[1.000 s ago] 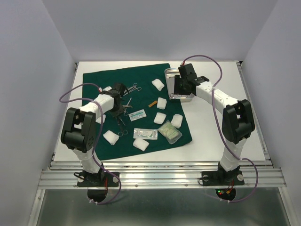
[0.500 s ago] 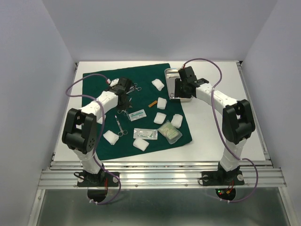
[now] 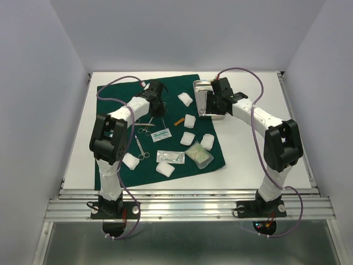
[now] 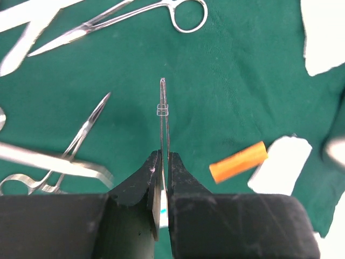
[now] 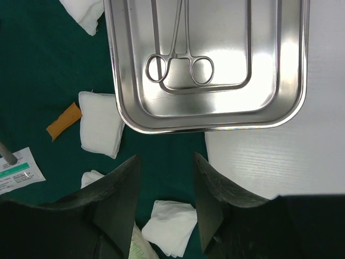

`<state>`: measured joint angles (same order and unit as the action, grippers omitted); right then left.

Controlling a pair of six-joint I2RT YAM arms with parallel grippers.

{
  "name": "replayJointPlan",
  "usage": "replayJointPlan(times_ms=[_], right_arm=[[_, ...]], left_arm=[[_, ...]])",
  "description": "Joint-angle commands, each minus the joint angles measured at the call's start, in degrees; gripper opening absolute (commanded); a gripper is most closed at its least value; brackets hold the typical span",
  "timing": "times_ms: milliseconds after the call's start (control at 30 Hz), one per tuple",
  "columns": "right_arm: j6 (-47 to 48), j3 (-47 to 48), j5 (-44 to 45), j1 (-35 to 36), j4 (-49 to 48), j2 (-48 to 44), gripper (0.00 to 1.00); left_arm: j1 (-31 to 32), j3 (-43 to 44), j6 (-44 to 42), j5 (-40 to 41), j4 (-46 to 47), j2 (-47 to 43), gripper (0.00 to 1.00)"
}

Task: Prepare the surgical pack
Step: Place the medical item in the surgical kit, then pick up the medical item from the surgical kit.

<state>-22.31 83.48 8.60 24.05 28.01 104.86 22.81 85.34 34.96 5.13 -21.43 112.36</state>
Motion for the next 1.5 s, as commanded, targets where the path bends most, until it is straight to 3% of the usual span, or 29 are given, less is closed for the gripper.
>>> replayJointPlan(times_ms=[0,133,267,467,867,967,1467], right_arm=[[-0.20,0.10,0.63,0.29,-1.20,-2.90,0.48],[-0.46,0.89,-0.51,0.81,-1.55,-2.82,0.48],[-0.63,2.47,-1.22,2.84,-1.91,-1.77,0.48],[-0.55,8.53,-1.04,7.93,-1.73,3.85,0.48],[0.16,27.42,-0.25,15.75,1.96,20.37,0.49],[-0.11,31.82,0.36,16.38,2.93,24.24,0.54],[1.65,44.22,9.49,19.89,6.18,37.08,0.52]], left_arm=[[0.31,5.70,-0.16,-2.75,1.39,2.69,0.06],[0.31,8.00,-0.59,-3.80,1.22,4.54,0.35],[0.31,8.18,-1.64,-4.07,0.78,2.53,0.49],[-0.31,6.25,-3.49,-1.79,-2.74,-4.33,0.50],[-9.45,-11.77,-5.08,1.38,-5.46,-23.14,0.49],[-10.24,-14.67,-4.99,1.38,-5.46,-25.68,0.49],[-10.77,-15.29,-5.52,0.68,-5.55,-25.96,0.49]])
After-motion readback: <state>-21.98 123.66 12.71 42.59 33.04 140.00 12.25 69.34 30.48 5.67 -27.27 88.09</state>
